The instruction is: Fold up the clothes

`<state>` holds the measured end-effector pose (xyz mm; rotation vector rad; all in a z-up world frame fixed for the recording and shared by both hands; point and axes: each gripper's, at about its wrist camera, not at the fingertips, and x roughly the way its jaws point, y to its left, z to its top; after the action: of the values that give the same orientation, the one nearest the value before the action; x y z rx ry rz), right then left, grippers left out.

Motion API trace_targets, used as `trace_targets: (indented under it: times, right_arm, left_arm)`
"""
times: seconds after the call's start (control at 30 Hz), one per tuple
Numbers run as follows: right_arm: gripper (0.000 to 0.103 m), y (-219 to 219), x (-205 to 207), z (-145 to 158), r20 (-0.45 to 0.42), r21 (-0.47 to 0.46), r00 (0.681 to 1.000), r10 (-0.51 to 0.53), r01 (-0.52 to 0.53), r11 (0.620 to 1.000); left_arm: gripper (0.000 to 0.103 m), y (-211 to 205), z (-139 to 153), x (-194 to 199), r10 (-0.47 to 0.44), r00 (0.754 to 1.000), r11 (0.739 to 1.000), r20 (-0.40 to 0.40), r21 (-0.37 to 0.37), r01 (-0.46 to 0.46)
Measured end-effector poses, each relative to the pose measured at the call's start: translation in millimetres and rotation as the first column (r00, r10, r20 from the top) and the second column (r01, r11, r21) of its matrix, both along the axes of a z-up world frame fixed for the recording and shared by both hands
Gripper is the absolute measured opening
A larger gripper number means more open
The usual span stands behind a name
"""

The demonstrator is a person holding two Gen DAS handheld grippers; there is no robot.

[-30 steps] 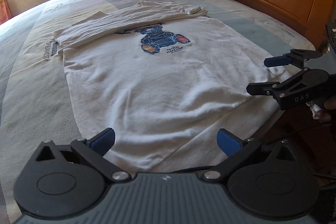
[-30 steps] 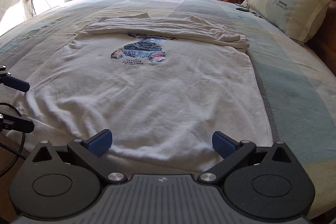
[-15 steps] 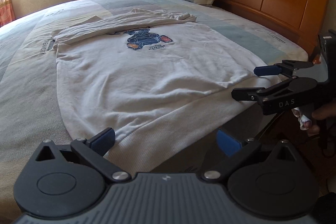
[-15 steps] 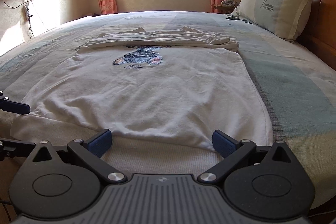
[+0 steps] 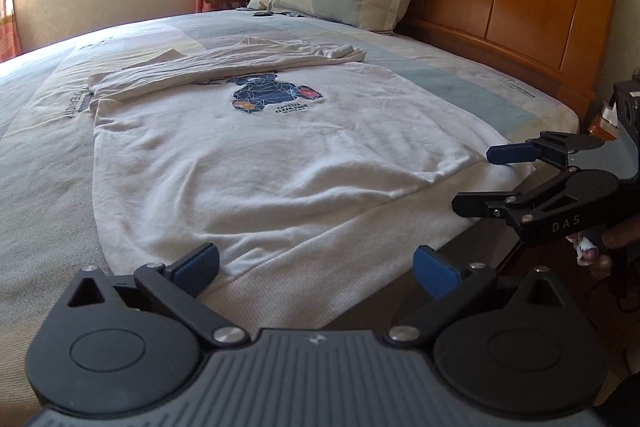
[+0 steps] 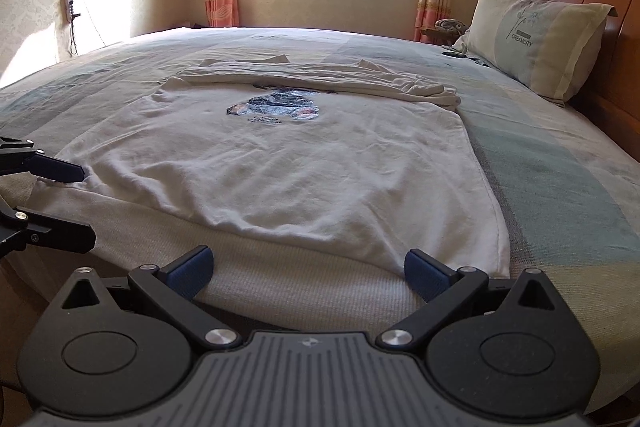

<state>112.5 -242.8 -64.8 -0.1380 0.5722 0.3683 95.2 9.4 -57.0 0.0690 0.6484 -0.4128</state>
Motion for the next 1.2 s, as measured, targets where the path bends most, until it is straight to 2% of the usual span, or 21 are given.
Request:
trace_targets:
  times: [0.13, 0.2, 0.3, 0.4, 0.53, 0.77, 0.93, 1.03, 1.1, 1.17, 1.2]
  right_arm:
    - [0.103, -0.4, -4.1, 6.5, -0.024, -0.021, 1.000, 0.012, -0.012, 1.000]
    - [0.103, 2.6, -10.4, 11.5, -0.003, -0.049, 0.998, 0.057, -0.057, 0.997]
    - [0.103, 18.1, -20.1, 14.5, 0.054, -0.185, 0.985, 0.165, -0.153, 0.971]
    - [0.103, 38.7, -25.4, 7.8, 0.091, -0.366, 0.968, 0.235, -0.187, 0.912]
    - [0.103, 60.6, -33.4, -4.0, 0.150, -0.556, 0.937, 0.317, -0.185, 0.811]
    - [0.103, 69.6, -33.5, 14.2, 0.308, -0.628, 0.898, 0.313, -0.056, 0.776]
    - [0.103, 64.2, -21.8, 26.1, 0.340, -0.603, 0.900, 0.273, -0.014, 0.798]
    - [0.103, 61.1, -26.1, 24.6, 0.329, -0.608, 0.895, 0.303, -0.045, 0.793]
    - [0.103, 59.9, -35.7, 22.5, 0.296, -0.591, 0.887, 0.355, -0.122, 0.797]
    - [0.103, 61.2, -44.0, 15.6, 0.249, -0.588, 0.873, 0.420, -0.208, 0.781]
    - [0.103, 64.3, -47.2, 9.2, 0.220, -0.607, 0.868, 0.445, -0.235, 0.759]
  left_arm:
    - [0.102, -2.0, 7.5, -10.9, -0.022, 0.999, 0.998, 0.039, 0.060, 0.020]
    - [0.102, -9.4, 6.8, -14.2, -0.042, 0.997, 0.989, 0.071, 0.145, 0.031]
    - [0.102, -24.2, 1.1, -14.8, -0.077, 0.992, 0.960, 0.097, 0.274, 0.048]
    - [0.102, -37.9, -2.8, -15.1, -0.123, 0.986, 0.936, 0.111, 0.344, 0.078]
    - [0.102, -53.4, -2.7, -13.9, -0.181, 0.976, 0.919, 0.120, 0.374, 0.124]
    - [0.102, -79.2, 2.5, -2.3, -0.240, 0.958, 0.902, 0.157, 0.402, 0.160]
    - [0.103, -79.4, 5.0, 9.1, -0.214, 0.960, 0.904, 0.183, 0.410, 0.123]
    - [0.102, -77.3, 6.9, 15.1, -0.195, 0.961, 0.906, 0.195, 0.410, 0.101]
    - [0.103, -71.9, 9.4, 16.4, -0.184, 0.963, 0.910, 0.195, 0.404, 0.092]
    - [0.102, -67.9, 12.0, 14.4, -0.182, 0.964, 0.913, 0.196, 0.396, 0.092]
    - [0.102, -66.1, 13.4, 13.0, -0.182, 0.963, 0.915, 0.197, 0.393, 0.093]
